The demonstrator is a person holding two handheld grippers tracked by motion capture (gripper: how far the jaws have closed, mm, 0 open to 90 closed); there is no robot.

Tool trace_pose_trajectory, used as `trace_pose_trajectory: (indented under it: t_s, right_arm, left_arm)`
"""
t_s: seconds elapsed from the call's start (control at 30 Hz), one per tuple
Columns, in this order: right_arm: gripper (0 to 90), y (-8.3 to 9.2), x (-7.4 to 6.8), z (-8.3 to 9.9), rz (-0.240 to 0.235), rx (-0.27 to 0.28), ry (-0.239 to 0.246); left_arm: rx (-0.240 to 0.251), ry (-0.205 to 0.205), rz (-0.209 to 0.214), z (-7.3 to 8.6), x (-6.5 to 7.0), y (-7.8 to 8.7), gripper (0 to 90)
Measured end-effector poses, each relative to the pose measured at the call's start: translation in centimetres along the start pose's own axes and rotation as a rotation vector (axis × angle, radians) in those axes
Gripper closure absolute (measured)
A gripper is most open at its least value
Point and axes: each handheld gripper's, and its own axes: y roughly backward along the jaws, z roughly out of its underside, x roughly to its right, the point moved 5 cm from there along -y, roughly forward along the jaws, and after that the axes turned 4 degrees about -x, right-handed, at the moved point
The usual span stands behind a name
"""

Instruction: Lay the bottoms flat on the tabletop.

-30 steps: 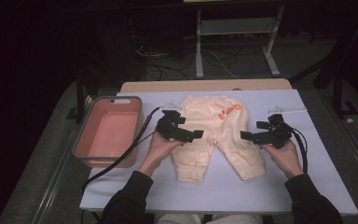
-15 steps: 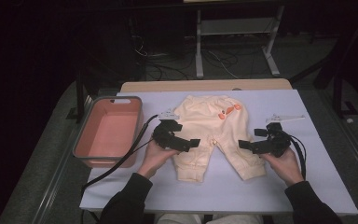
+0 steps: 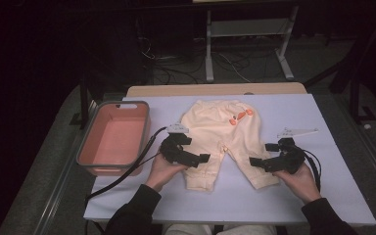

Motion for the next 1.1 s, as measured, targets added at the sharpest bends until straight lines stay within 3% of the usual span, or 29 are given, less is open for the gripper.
trace_pose_trajectory:
  t_s: [0.8, 1.1]
  right_arm:
    - [0.9, -0.3, -2.0, 2.6, -0.046, -0.092, 0.029]
    - [8.8, -0.3, -2.7, 3.3, -0.074, -0.127, 0.041]
  left_arm:
    - [-0.134, -0.081, 0.06, 3.0, 2.7, -1.8, 0.1]
    - [-0.184, -0.108, 0.084, 4.1, 3.4, -2.6, 4.2]
